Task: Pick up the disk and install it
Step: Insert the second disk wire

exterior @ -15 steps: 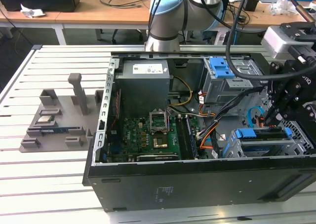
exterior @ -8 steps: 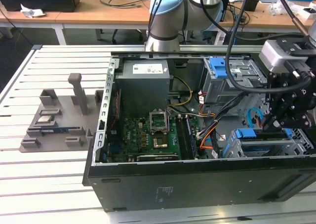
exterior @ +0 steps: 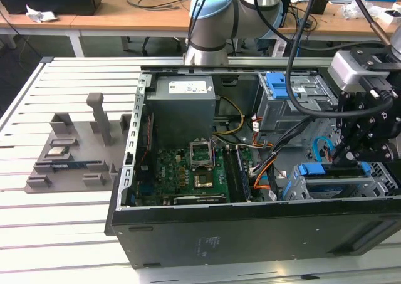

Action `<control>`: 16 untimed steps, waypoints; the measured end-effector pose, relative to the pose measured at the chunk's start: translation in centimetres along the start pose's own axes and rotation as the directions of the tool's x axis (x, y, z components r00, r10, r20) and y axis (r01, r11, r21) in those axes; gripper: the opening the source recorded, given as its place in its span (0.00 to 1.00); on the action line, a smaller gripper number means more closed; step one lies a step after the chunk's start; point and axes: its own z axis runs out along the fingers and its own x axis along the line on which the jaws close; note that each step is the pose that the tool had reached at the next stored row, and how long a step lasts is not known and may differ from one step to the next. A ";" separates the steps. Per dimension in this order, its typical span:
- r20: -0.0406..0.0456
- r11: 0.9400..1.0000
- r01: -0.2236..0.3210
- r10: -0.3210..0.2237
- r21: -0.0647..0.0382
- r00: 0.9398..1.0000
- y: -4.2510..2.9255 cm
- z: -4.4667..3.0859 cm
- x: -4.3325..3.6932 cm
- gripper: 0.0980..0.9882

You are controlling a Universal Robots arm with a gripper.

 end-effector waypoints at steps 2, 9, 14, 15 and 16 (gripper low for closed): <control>0.000 1.000 0.000 0.000 0.000 1.000 -0.02 0.04 -0.01 0.07; 0.000 1.000 0.000 0.000 0.000 1.000 -0.03 0.45 0.01 0.07; 0.000 1.000 0.000 0.000 0.000 1.000 -0.11 0.67 0.02 0.07; 0.000 1.000 0.000 0.000 0.000 1.000 -0.23 0.71 0.02 0.07; 0.000 1.000 0.000 0.000 0.000 1.000 -0.35 0.74 0.02 0.07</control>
